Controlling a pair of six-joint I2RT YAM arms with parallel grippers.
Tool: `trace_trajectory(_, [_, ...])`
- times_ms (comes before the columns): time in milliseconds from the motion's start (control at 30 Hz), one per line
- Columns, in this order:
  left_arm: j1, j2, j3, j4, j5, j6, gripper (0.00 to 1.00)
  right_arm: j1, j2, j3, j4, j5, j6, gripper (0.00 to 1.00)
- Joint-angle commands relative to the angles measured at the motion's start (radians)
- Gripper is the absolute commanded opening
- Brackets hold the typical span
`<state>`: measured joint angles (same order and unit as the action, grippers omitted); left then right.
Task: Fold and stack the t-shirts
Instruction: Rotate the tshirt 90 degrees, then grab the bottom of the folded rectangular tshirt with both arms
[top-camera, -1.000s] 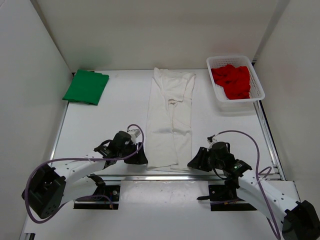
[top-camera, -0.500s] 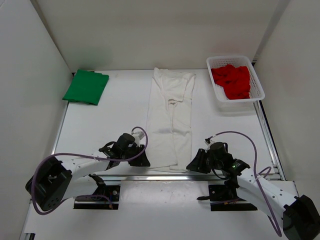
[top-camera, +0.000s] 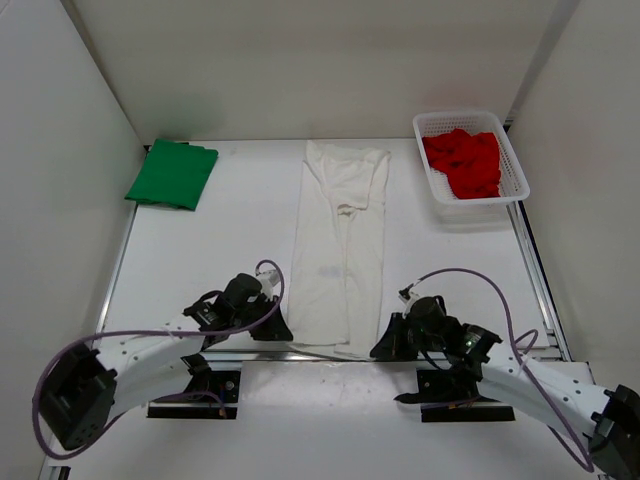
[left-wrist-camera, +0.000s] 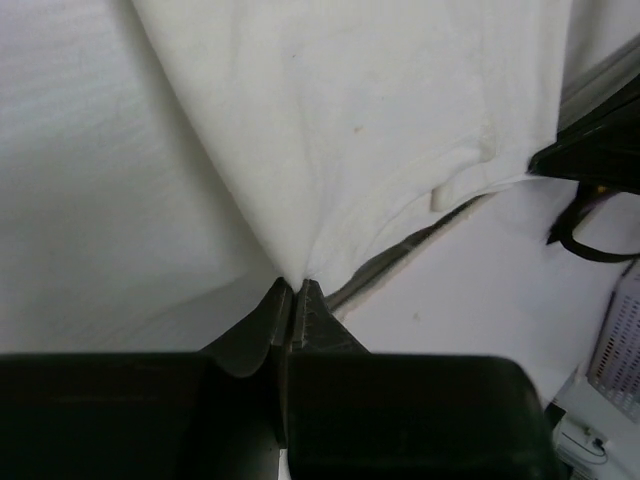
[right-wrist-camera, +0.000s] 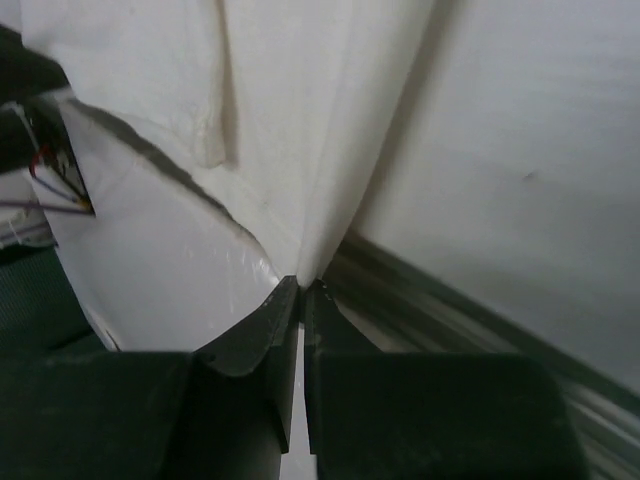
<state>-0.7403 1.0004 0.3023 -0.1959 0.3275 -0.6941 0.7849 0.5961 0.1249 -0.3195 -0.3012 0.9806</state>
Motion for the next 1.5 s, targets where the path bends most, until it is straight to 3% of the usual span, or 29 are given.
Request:
trace_trajectory(0, [0.007, -0.133, -0.023, -0.149, 0.051, -0.041, 0.00, 0.143, -0.079, 0.030, -0.094, 0.075, 0.128, 0.00])
trace_trajectory(133, [0.031, -0.255, -0.016, -0.194, 0.107, -0.108, 0.00, 0.146, -0.108, 0.094, -0.134, 0.094, 0.115, 0.00])
trace_trajectory(200, [0.070, -0.225, 0.052, -0.197, 0.110, -0.076, 0.00, 0.044, -0.069, 0.153, -0.124, 0.042, 0.015, 0.00])
trace_trajectory(367, [0.209, -0.036, 0.283, -0.117, 0.081, 0.022, 0.00, -0.402, 0.163, 0.316, -0.038, -0.167, -0.320, 0.00])
trace_trajectory(467, [0.231, 0.099, 0.392, -0.010, 0.076, 0.013, 0.00, -0.507, 0.348, 0.482, -0.036, -0.164, -0.442, 0.00])
trace_trajectory(633, [0.269, 0.396, 0.567, 0.085, 0.016, 0.022, 0.00, -0.555, 0.638, 0.731, 0.026, -0.124, -0.499, 0.00])
trace_trajectory(833, [0.346, 0.624, 0.737, 0.104, -0.021, 0.051, 0.00, -0.584, 0.893, 0.844, 0.118, -0.107, -0.505, 0.00])
trace_trajectory(1333, [0.423, 0.984, 1.008, 0.177, 0.035, -0.004, 0.00, -0.704, 1.248, 1.074, 0.169, -0.171, -0.510, 0.00])
trace_trajectory(1400, [0.436, 1.015, 1.017, 0.184, 0.033, -0.015, 0.02, -0.704, 1.289, 1.113, 0.171, -0.170, -0.517, 0.00])
trace_trajectory(1467, [0.447, 1.024, 1.011, 0.234, 0.053, -0.039, 0.11, -0.710, 1.320, 1.139, 0.172, -0.177, -0.507, 0.00])
